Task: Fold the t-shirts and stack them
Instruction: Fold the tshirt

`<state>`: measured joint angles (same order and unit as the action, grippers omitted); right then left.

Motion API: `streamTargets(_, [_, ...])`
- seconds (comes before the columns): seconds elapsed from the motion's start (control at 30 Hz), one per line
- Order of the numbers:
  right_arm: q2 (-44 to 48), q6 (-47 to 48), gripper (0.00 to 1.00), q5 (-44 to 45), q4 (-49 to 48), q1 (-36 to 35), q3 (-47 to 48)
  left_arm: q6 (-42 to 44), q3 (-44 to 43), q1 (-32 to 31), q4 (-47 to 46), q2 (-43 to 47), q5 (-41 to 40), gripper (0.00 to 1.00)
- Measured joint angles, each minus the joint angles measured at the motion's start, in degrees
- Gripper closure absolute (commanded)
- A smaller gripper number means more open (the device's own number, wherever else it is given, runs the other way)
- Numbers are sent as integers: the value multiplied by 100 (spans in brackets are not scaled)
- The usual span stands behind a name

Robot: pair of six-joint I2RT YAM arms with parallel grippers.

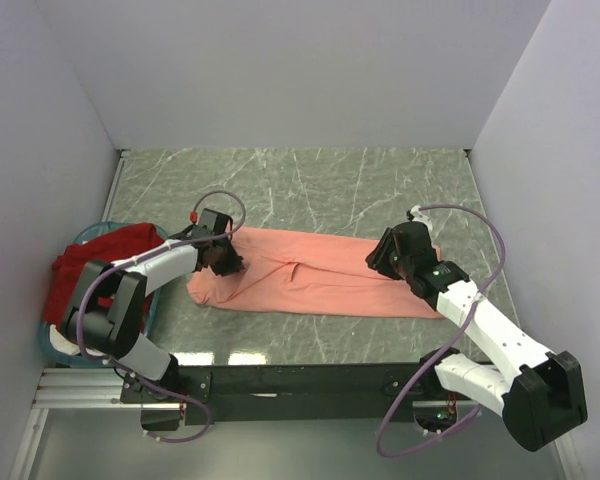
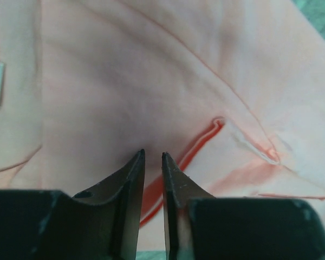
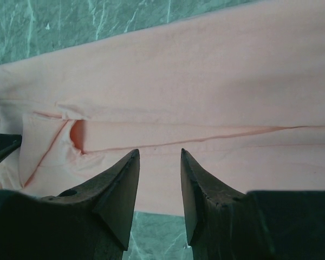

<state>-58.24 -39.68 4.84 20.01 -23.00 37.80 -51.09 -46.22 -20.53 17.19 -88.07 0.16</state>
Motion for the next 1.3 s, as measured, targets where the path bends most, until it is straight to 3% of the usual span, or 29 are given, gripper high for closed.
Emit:
streamTargets(0.67, [46,11,57,2,17,0,0,107,625,-385,-516,588,811,78])
streamTargets(1.3, [46,7,57,-37,11,0,-2,417,1126,-955,-787,1001,1012,79])
